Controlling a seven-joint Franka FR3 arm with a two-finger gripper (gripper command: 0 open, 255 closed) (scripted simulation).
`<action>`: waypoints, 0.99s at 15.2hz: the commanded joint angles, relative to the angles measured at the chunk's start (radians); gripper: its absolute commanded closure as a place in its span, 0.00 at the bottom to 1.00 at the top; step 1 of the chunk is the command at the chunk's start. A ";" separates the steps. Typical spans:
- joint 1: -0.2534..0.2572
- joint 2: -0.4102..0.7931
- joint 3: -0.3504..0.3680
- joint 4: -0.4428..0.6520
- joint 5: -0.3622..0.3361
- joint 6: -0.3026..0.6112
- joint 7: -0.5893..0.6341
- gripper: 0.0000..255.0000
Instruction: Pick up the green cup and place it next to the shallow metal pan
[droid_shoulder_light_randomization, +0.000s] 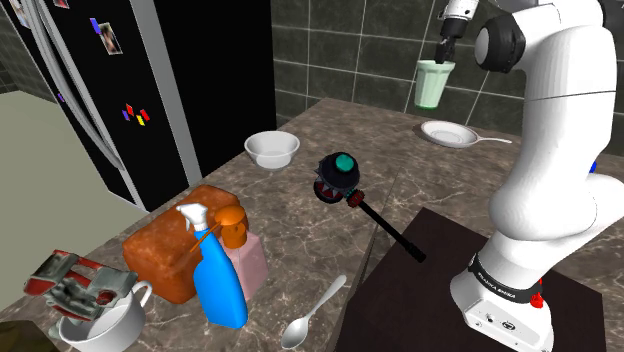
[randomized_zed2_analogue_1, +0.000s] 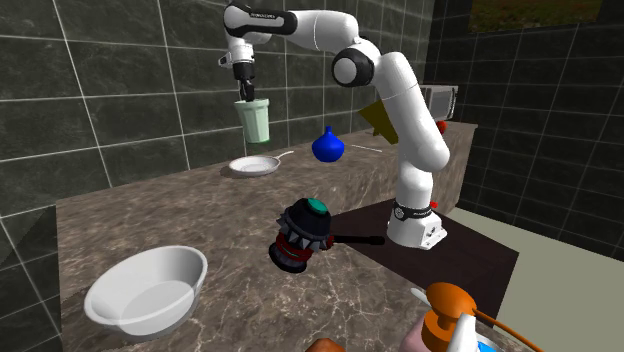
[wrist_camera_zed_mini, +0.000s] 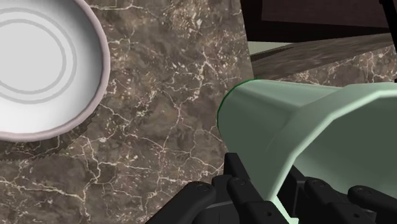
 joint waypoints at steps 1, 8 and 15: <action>0.011 -0.015 -0.002 -0.049 -0.008 0.034 -0.007 1.00; 0.045 -0.052 -0.005 -0.202 -0.026 0.150 -0.020 1.00; 0.066 -0.067 -0.005 -0.320 -0.032 0.251 -0.033 1.00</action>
